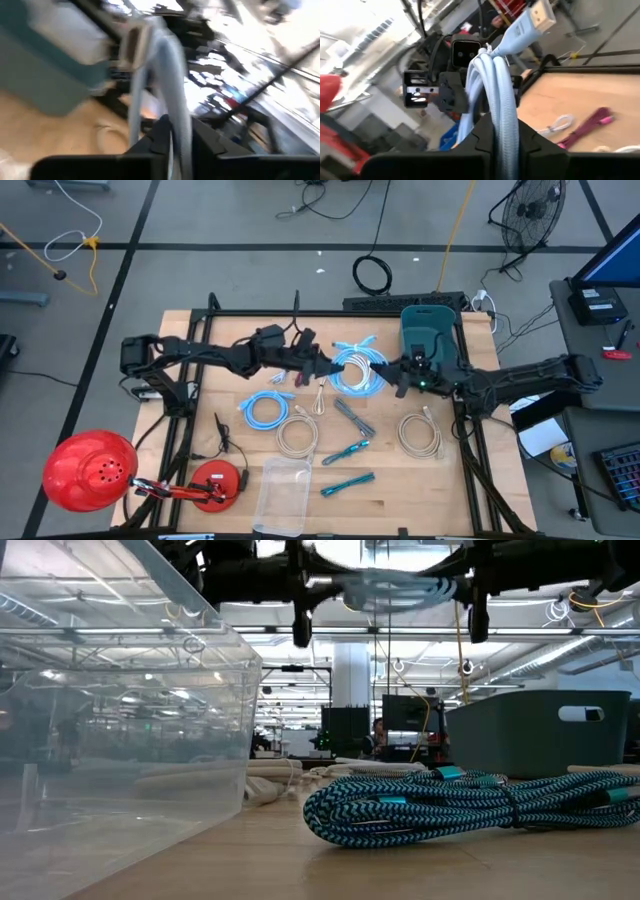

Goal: Pick & Place USB Port
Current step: Put the top blue usb cable into the blue bin

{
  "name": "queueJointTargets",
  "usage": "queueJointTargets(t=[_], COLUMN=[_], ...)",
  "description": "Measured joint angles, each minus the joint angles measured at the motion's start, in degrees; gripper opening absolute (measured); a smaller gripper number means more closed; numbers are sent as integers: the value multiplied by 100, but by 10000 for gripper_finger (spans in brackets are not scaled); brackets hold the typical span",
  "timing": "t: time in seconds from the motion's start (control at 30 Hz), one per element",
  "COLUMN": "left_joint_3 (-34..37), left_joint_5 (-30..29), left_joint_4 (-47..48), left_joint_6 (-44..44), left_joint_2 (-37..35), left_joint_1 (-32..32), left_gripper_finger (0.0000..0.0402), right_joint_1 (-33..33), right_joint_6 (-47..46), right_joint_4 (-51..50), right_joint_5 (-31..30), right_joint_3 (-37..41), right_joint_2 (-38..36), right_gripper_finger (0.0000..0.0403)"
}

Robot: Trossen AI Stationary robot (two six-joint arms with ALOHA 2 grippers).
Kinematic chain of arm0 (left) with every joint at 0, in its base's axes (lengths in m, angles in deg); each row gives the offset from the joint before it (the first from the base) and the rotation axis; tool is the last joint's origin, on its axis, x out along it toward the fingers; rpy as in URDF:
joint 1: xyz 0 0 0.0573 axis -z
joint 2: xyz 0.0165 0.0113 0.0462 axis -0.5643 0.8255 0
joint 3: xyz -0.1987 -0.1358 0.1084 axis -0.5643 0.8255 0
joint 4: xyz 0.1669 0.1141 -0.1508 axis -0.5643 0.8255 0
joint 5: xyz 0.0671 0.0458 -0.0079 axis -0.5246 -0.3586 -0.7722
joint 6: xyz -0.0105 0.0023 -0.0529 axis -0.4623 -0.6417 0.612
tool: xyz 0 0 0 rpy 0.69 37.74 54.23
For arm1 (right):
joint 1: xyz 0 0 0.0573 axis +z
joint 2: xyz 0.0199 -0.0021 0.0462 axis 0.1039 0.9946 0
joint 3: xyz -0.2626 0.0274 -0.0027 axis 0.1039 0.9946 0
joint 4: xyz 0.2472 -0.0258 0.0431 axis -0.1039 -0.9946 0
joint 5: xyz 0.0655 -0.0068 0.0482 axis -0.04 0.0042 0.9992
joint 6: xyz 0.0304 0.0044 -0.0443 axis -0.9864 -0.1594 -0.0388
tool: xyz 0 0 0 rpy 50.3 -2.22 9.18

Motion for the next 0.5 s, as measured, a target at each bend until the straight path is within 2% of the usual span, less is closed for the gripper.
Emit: queueJointTargets(t=[0.1,0.23,0.37,0.5], left_joint_3=[0,0,-13,-13], left_joint_5=[483,779,1016,910], left_joint_4=[-183,-283,-282,125], left_joint_6=[-160,-453,-704,-1034], left_joint_2=[-212,-651,-1007,-1309], left_joint_1=[22,67,236,482], left_gripper_finger=[91,121,128,130], right_joint_1=[-37,-102,-173,-437], right_joint_6=[-332,-720,-980,-1149], right_joint_4=[44,83,-456,-1170], right_joint_5=[292,593,728,884], right_joint_3=[0,-3,15,7], right_joint_2=[-137,-337,-627,-1123], right_gripper_finger=[12,12,10,10])
